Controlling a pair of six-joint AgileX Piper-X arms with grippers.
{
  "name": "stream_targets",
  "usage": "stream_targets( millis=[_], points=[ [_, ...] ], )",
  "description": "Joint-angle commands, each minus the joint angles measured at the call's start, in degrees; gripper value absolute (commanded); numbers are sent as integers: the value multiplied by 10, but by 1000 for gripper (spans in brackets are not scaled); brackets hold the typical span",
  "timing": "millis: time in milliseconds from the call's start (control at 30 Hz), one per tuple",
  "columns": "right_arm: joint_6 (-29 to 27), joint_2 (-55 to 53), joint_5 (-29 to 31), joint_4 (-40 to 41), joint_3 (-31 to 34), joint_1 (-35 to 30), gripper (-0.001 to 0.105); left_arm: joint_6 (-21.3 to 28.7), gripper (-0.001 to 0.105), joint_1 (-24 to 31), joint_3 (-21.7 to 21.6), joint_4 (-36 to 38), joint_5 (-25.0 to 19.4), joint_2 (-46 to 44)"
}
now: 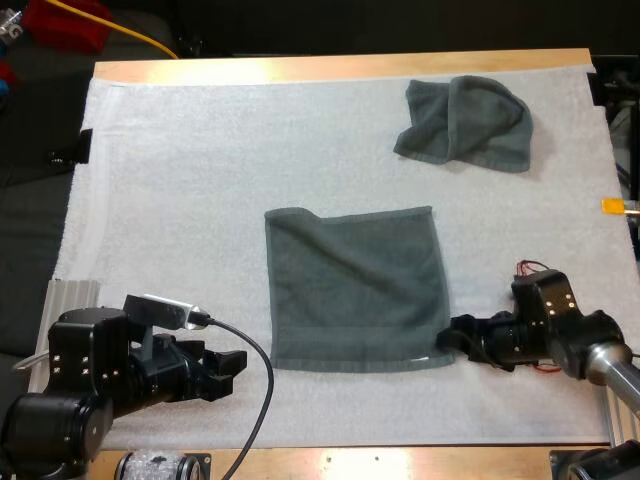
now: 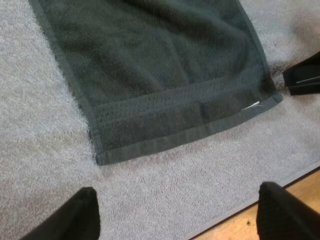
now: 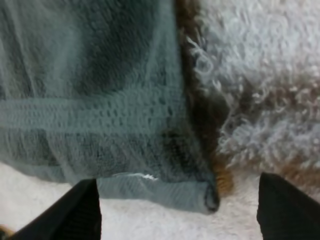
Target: Pick towel from pile, fold and stack
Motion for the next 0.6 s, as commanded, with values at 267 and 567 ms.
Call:
stream_targets(
  millis=[267, 567],
  points=[
    [-1, 62, -71, -35, -1, 1, 64, 1, 63, 0, 0, -8, -6, 0],
    [0, 81, -78, -47, -1, 1, 56, 1, 63, 0, 0, -8, -4, 0]
  ],
)
